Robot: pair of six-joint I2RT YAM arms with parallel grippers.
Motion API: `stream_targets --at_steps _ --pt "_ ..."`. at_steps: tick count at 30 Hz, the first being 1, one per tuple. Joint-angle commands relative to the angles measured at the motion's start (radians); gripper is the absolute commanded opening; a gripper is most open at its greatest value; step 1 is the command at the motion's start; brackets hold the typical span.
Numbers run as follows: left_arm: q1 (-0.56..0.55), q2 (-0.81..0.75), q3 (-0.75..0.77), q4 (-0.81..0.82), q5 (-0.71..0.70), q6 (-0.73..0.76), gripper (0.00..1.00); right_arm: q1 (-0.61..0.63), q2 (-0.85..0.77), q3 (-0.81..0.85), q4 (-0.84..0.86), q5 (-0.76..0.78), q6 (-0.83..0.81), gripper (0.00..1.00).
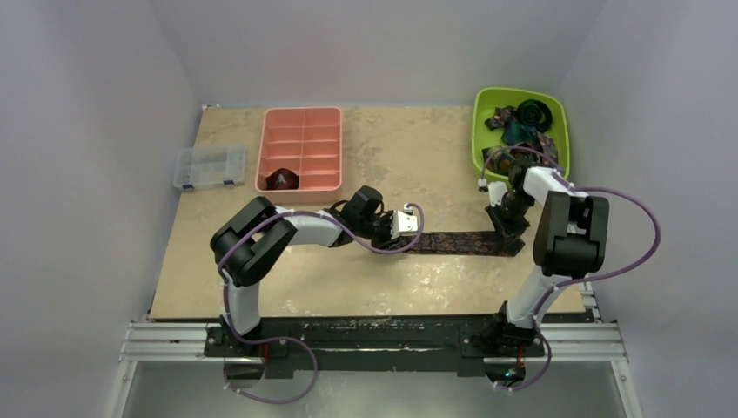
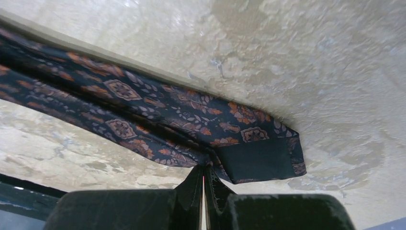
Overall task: Roll the ties
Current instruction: Roll the tie at the center of the board.
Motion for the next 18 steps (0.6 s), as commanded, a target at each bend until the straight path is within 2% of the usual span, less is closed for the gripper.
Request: stream_targets --at_steps 1,5,9,13,18 --pt "0.006 0.071 -0.034 -0.158 -0.077 0.013 0.14 -0.012 0.002 -0.038 0.081 0.093 -0.007 0.00" --pt "0.006 0.069 -0.034 -0.168 -0.076 0.016 0.14 -0.011 0.042 -0.036 0.138 0.102 0.002 0.00" --pt "-0.011 0.055 -0.042 -0.182 -0.091 0.040 0.14 -0.012 0.054 -0.024 0.133 0.102 -0.005 0.05" --pt "-0.013 0.057 -0.029 -0.195 -0.097 0.005 0.14 -0.013 0.013 0.008 0.100 0.051 -0.026 0.15" --pt "-0.016 0.059 -0.032 -0.195 -0.096 -0.017 0.14 -0.012 -0.015 0.135 -0.016 -0.075 -0.026 0.29"
